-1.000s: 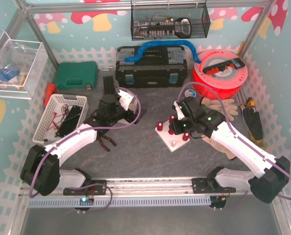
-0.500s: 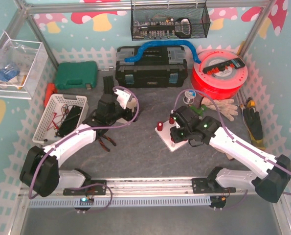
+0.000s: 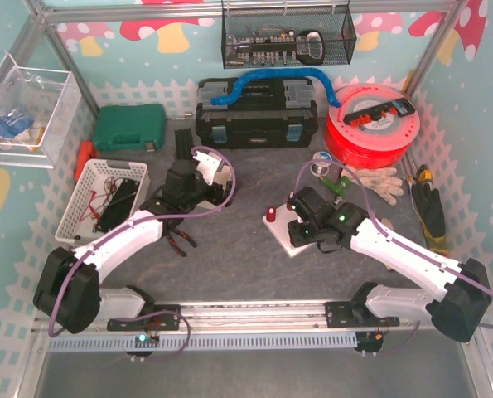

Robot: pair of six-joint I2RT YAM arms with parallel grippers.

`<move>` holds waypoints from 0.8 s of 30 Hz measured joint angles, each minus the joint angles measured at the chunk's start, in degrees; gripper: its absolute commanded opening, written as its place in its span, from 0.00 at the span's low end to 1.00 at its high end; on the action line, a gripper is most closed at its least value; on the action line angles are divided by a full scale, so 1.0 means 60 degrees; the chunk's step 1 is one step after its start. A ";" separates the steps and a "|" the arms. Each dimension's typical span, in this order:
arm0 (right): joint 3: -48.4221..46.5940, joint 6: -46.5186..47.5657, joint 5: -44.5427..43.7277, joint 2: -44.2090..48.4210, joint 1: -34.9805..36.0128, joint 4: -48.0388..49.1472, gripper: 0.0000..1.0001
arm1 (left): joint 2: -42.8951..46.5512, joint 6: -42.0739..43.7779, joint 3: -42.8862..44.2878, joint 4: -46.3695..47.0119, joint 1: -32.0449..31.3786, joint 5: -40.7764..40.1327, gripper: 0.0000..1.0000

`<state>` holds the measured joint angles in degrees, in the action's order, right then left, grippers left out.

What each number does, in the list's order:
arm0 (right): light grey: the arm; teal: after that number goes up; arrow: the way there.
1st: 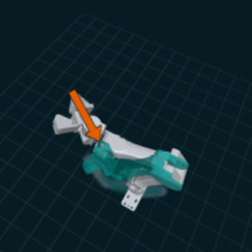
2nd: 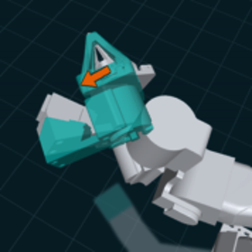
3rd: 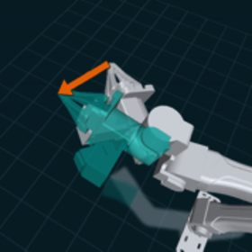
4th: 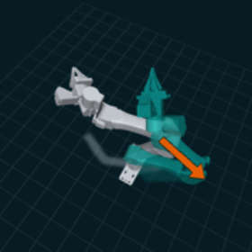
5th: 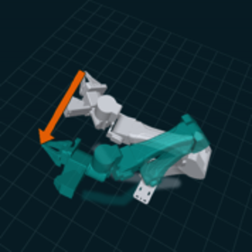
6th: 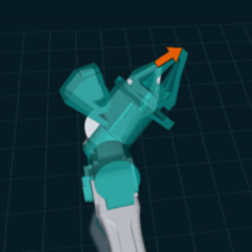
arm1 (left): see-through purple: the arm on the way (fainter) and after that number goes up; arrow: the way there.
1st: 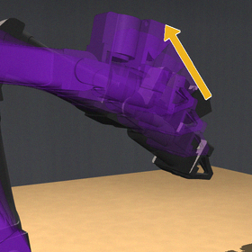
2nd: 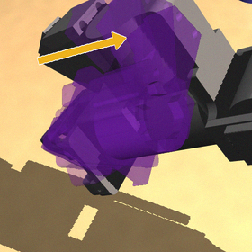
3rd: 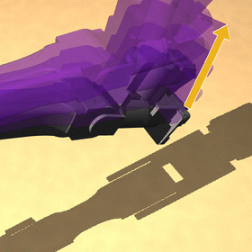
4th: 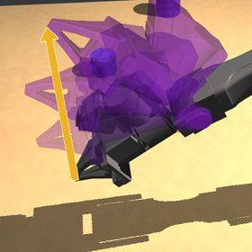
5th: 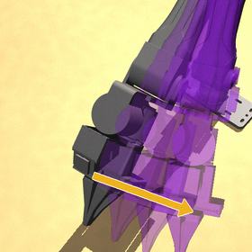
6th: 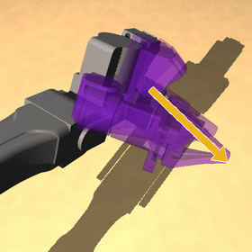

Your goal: Install the large spring

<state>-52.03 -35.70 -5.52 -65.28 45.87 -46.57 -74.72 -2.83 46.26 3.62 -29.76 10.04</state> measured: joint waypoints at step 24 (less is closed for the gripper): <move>0.0612 -0.0069 -0.0222 -0.0667 0.0000 0.1038 0.04 | -0.0011 0.0000 0.0000 -0.0069 0.0000 -0.0004 0.99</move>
<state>-48.36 -36.12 -6.85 -69.28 45.87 -40.34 -74.78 -2.83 46.26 3.20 -29.76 10.02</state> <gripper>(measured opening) 0.293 0.990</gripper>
